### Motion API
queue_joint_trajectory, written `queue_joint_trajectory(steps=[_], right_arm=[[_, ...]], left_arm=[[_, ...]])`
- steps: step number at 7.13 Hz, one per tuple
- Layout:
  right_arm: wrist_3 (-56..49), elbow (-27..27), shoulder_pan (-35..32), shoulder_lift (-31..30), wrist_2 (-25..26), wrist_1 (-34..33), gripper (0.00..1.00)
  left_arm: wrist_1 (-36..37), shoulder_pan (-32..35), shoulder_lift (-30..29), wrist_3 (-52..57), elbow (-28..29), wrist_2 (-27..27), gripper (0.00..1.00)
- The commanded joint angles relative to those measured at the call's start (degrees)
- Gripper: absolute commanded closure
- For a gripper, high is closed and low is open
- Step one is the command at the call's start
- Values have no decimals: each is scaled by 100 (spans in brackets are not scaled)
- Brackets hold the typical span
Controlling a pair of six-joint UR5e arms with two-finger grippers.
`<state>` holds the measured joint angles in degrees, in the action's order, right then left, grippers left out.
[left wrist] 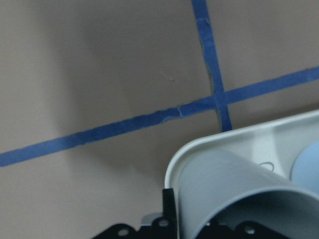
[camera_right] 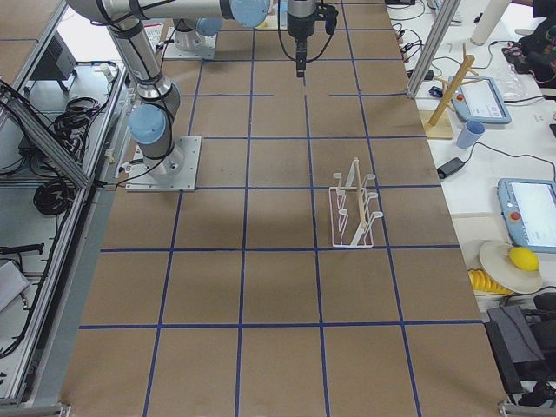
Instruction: Transfer IKEA cup to right arm and place on rack
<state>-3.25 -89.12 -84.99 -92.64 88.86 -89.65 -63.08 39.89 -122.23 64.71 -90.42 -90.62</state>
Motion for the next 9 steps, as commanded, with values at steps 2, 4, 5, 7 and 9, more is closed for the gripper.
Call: queue_joint_trajectory(steps=[2,4,5,7,9], right_arm=[[-44,17,0,-9,9,9,0],[-26,71,0,-17,96,44,0],[-18,88,0,17,97,35,0],[61,79,9,35,-105,-61,0],[-357,0,26,35,-727,-53,0]], left_arm=[[-117,27,181,6,7,18,100],[-1279,45,401,24,670,35,100],[-2235,89,498,85,1458,123,100],[-4318,561,691,51,2849,1024,100],[-5552,1359,963,-64,3039,1789,100]])
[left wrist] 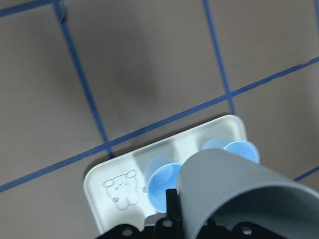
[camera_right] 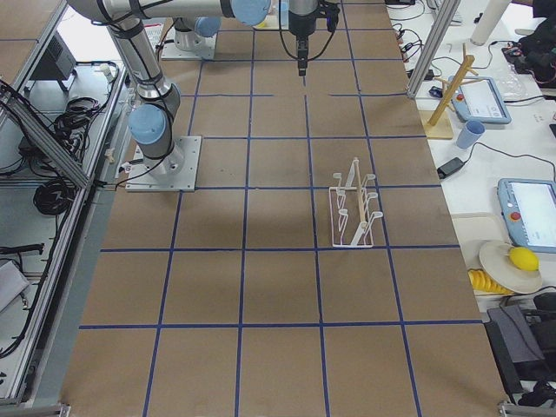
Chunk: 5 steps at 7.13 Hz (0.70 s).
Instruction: Transfer IKEA cup to right arm and place on rack
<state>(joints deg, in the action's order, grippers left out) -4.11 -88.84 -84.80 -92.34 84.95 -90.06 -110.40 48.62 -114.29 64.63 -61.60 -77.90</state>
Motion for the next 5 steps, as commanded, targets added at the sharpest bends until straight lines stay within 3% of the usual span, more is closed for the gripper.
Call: queue_joint_trajectory(steps=[1,3,5], right_arm=[[-405,-37,42,23,-687,-133,0],[-1027,-116,374,128,-1916,-293,0],[-1484,-195,1278,146,-3363,379,0]], left_arm=[[-1512,752,240,-73,122,1244,100],[-2412,1288,293,-543,-97,2694,100],[-2424,2016,616,-1361,-386,3418,100]])
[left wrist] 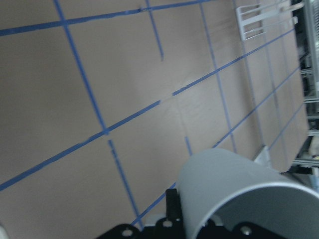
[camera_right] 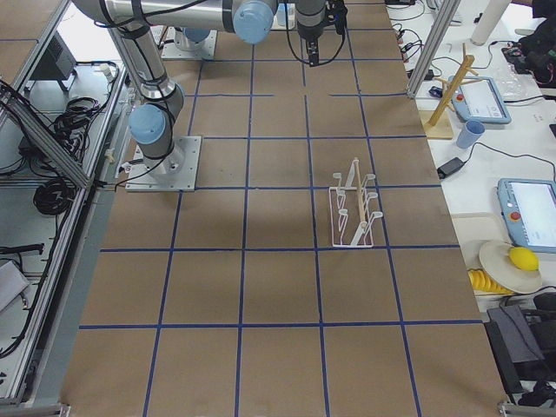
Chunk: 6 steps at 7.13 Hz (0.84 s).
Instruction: Transfer IKEA cup to right arm and place on rack
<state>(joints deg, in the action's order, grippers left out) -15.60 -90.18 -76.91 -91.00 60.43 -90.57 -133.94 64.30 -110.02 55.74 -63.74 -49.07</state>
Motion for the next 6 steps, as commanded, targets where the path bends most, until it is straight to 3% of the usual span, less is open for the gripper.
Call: queue_joint_trajectory(steps=[1,4,6], right_arm=[[-660,-87,693,12,-1397,861,0],[-829,-245,713,38,-3436,1305,0],[-1392,-753,695,-23,-4639,1288,0]], left_arm=[[-1,791,322,-738,-347,738,100],[392,1058,840,-1063,-1611,1609,100],[884,1661,1105,-1406,-2157,2670,100]])
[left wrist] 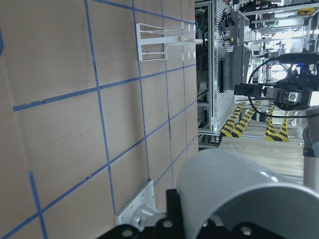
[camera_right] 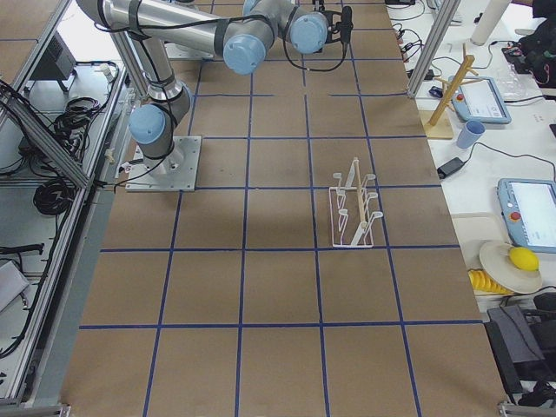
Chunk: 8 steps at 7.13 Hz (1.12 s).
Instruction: Transfer IKEA cup to right arm and place on rack
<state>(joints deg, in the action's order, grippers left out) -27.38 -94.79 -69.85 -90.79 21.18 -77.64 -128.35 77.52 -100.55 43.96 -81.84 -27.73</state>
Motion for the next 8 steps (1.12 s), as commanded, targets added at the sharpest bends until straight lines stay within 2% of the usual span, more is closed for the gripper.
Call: queue_joint_trajectory(steps=[1,2,3,4,5,8], right_arm=[[-172,-469,-46,-105,-1252,12,0],[-119,-697,-168,-210,-1474,12,0],[-119,-986,-309,-255,-1746,12,0],[-32,-1224,-371,-290,-2158,12,0],[117,-1331,-407,-299,-2206,-5,0],[1090,-1262,-705,-369,-2451,-58,0]], left_arm=[[432,438,315,-439,-707,1384,100],[564,509,430,-449,-972,1802,100],[809,527,483,-467,-1183,1919,100],[1029,788,553,-537,-1351,2469,100],[1222,1025,571,-624,-1422,2561,100],[1242,1098,554,-687,-1440,2694,100]])
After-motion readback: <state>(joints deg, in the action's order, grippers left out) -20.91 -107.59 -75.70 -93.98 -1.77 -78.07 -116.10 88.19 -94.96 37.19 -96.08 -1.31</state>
